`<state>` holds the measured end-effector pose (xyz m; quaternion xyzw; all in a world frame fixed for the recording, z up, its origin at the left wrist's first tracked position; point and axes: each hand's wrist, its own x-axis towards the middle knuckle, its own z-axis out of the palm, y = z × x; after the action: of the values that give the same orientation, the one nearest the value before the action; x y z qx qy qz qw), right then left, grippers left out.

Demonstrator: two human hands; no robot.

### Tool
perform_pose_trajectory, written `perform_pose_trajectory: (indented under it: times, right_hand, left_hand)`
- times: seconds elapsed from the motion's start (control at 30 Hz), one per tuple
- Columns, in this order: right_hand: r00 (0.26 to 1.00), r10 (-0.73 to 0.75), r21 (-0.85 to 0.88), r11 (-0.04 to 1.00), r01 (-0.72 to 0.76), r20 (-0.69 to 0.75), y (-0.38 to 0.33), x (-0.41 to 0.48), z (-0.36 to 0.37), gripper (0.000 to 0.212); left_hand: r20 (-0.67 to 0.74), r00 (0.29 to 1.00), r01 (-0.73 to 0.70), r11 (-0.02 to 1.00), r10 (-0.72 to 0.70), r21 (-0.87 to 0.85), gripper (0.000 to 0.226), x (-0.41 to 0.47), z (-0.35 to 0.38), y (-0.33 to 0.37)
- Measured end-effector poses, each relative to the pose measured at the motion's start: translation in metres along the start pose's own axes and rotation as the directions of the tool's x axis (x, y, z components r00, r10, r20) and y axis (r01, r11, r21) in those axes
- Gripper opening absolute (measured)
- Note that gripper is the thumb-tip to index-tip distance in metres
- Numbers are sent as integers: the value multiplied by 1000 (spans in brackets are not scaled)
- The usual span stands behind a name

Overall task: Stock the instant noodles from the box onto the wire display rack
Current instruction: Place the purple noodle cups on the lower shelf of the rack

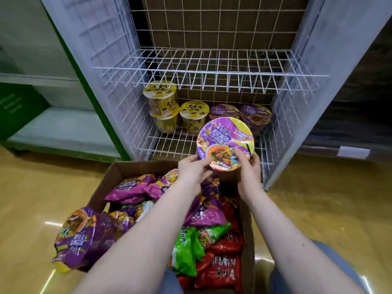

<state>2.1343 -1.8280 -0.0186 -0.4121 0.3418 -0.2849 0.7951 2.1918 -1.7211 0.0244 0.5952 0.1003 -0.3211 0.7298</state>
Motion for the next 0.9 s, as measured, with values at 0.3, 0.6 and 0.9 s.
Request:
perform_pose_trajectory:
  times: [0.3,0.6,0.9]
  right_hand:
    - [997,-79,-151,986,78,3,4,33,6,37]
    - [1000,-14,-334,943,14,2,-11,77,28,85]
    - [996,18,-201,979,-35,-88,-30,149,48,50]
  left_hand:
    - [-90,996,-3,986,-12,-169,36,29,22,8]
    - [-68,995,-74,991,67,-107,25,68,36,26]
    - [280,921,-346,901,272,264,53,125,35,55]
